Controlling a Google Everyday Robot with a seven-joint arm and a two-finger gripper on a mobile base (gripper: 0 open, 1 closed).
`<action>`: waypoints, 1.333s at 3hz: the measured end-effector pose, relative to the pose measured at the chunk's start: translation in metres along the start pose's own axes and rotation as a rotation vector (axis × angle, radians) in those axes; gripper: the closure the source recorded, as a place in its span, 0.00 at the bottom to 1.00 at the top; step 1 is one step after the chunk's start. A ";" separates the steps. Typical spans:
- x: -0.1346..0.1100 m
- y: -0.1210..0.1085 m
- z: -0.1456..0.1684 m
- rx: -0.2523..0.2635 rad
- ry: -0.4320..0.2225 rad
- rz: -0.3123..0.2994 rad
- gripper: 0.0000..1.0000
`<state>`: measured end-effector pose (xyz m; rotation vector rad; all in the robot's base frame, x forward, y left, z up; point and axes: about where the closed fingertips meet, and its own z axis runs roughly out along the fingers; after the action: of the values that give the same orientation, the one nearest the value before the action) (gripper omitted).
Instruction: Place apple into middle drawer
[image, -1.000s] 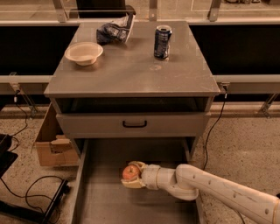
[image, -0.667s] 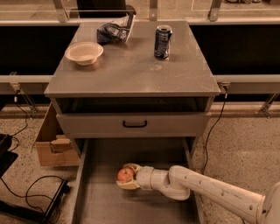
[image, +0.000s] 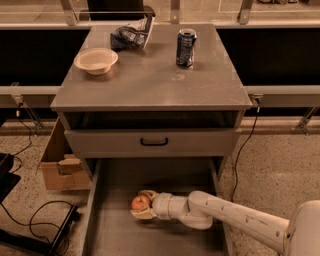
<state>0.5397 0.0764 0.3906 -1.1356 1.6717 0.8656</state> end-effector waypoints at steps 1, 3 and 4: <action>-0.001 0.001 0.002 -0.003 -0.001 0.000 0.59; -0.002 0.004 0.005 -0.009 -0.003 0.000 0.12; -0.002 0.005 0.006 -0.012 -0.004 0.000 0.00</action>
Offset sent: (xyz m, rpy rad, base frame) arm -0.0005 0.0017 0.0000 0.0013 0.0006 0.0026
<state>0.5374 0.0837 0.3909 -1.1413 1.6654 0.8782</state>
